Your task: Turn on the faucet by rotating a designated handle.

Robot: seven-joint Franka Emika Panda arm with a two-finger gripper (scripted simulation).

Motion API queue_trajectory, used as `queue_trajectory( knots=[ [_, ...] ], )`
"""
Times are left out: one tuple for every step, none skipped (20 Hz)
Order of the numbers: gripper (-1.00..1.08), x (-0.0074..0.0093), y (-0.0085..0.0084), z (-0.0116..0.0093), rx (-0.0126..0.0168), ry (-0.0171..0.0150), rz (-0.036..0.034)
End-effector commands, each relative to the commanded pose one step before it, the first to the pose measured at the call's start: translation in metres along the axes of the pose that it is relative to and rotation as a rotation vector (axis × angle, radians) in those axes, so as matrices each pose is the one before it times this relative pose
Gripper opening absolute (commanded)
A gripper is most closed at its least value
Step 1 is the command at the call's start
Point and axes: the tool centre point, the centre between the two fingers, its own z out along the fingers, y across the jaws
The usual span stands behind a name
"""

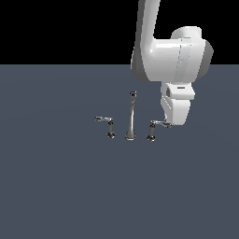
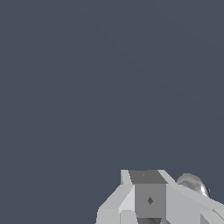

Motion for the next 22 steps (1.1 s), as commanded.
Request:
queue_trajectory(
  knots=[
    [-1.0,-0.00194,0.00559,0.00001,-0.00213,-0.00068,-0.00058],
    [-1.0,-0.00066,0.00322,0.00001,-0.00059,0.0,0.00036],
    [-1.0,-0.00067,0.00324,0.0,-0.00059,0.0,0.00036],
    [-1.0,-0.00068,0.00326,0.0,-0.00059,0.0,0.00036],
    [-1.0,-0.00068,0.00328,0.0,-0.00059,0.0,0.00036],
    [-1.0,-0.00068,0.00329,0.0,-0.00059,0.0,0.00036],
    [-1.0,-0.00069,0.00331,0.0,-0.00059,0.0,0.00036],
    [-1.0,-0.0007,0.00333,-0.00001,-0.00059,0.0,0.00036],
    [-1.0,-0.0007,0.00335,-0.00001,-0.00059,0.0,0.00036],
    [-1.0,-0.00062,0.00336,0.00013,-0.00084,0.0,0.0005],
    [-1.0,-0.00071,0.00338,-0.00001,-0.00059,0.0,0.00036],
    [-1.0,-0.00067,0.0034,0.00006,-0.00072,0.0,0.00044],
    [-1.0,-0.00078,0.00342,-0.00011,-0.00042,0.0,0.00025],
    [-1.0,-0.00072,0.00343,-0.00002,-0.00059,0.0,0.00036],
    [-1.0,-0.00065,0.00344,0.00011,-0.00084,0.0,0.0005],
    [-1.0,-0.00074,0.00347,-0.00003,-0.00059,0.0,0.00036],
    [-1.0,0.0,0.0,0.0,0.0,0.0,0.0],
    [-1.0,0.00717,-0.00376,-0.00024,0.00369,0.00308,0.00978],
    [-1.0,-0.00432,0.00202,-0.00004,-0.00026,-0.00019,-0.00061],
    [-1.0,-0.00457,0.00198,0.00007,-0.00044,-0.00033,-0.00106],
    [-1.0,-0.00437,0.00204,-0.00004,-0.00026,-0.00019,-0.00061],
    [-1.0,-0.00452,0.00202,0.00002,-0.00036,-0.00027,-0.00087]
  ],
)
